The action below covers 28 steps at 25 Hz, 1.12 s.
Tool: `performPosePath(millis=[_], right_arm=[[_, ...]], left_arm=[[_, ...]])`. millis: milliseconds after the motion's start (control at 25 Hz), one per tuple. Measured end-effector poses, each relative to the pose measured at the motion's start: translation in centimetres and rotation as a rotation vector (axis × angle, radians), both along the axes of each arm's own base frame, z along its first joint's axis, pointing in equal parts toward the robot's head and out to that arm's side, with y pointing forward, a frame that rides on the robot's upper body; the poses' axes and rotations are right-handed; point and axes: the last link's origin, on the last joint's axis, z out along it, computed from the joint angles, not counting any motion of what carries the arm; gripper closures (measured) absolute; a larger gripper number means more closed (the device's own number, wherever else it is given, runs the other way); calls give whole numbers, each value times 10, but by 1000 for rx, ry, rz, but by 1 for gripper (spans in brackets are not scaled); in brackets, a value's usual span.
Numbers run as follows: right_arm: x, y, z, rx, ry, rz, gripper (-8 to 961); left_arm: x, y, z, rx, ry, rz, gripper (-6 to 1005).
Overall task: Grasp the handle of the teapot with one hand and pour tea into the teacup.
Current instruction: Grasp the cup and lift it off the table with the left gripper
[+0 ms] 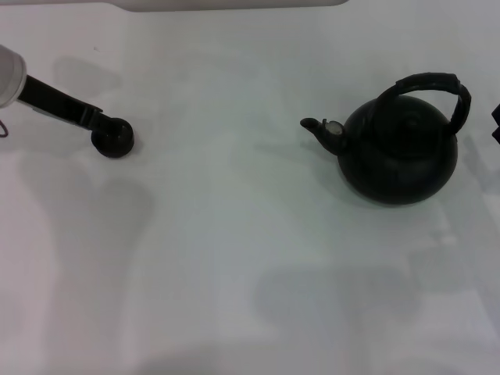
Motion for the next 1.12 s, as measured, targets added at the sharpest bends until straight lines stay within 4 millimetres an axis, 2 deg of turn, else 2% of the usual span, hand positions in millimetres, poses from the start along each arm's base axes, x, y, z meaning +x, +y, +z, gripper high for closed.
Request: performPosePath(millis=[1120], right_arm=[[1,-4,-2,-3,4,-8,78]], left_arm=[[-4,1,-12,8,6,-17,199]])
